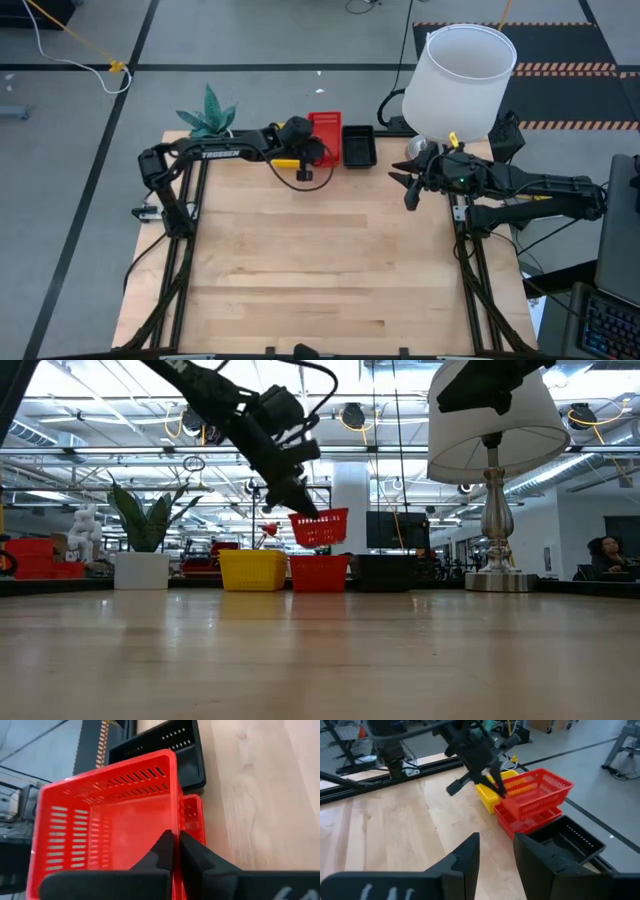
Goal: Stack baskets by color
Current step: Stack the bottom red basket on the top red basket
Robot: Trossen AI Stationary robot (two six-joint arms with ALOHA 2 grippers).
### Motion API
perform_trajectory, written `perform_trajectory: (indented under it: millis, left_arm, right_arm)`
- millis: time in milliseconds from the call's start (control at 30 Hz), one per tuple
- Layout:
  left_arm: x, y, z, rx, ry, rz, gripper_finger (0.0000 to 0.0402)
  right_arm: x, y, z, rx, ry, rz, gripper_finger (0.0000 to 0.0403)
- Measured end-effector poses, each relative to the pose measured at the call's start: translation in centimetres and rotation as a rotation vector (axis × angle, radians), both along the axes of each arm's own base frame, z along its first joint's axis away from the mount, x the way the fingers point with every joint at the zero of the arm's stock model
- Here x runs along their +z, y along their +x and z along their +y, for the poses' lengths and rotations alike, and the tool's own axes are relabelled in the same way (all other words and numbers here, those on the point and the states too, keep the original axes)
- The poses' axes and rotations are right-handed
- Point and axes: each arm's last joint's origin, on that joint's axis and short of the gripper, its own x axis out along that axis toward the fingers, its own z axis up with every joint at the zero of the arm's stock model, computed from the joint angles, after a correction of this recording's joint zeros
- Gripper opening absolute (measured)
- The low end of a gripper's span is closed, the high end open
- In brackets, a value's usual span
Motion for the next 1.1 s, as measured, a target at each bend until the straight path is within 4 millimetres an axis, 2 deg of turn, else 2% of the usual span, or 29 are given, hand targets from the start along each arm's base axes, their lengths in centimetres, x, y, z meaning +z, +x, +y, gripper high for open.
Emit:
perform_trajectory:
  millis: [200, 367, 567, 833, 1100]
  left_arm:
    - [-1.6, 0.6, 0.3, 0.006, -0.022, 0.024, 0.0021]
    - [-2.0, 0.9, 0.4, 0.009, -0.024, 0.016, 0.0008]
    - [-2.6, 0.9, 0.6, 0.014, -0.047, 0.036, 0.0032]
    - [-3.2, 0.7, 0.5, 0.022, -0.079, 0.063, 0.0018]
    - [-3.3, 0.6, 0.6, 0.04, -0.099, 0.071, 0.0068]
  right_arm:
    - [0.0, 0.0, -0.1, -0.029, 0.017, -0.011, 0.0112]
    - [0.0, 0.0, -0.1, -0.04, 0.03, -0.018, 0.0112]
    - [0.0, -0.1, -0.1, -0.058, 0.015, -0.015, 0.0112]
    - [0.0, 0.0, -0.1, -0.059, 0.018, -0.017, 0.0112]
    - [0.0, 0.0, -0.1, -0.059, 0.019, -0.017, 0.0112]
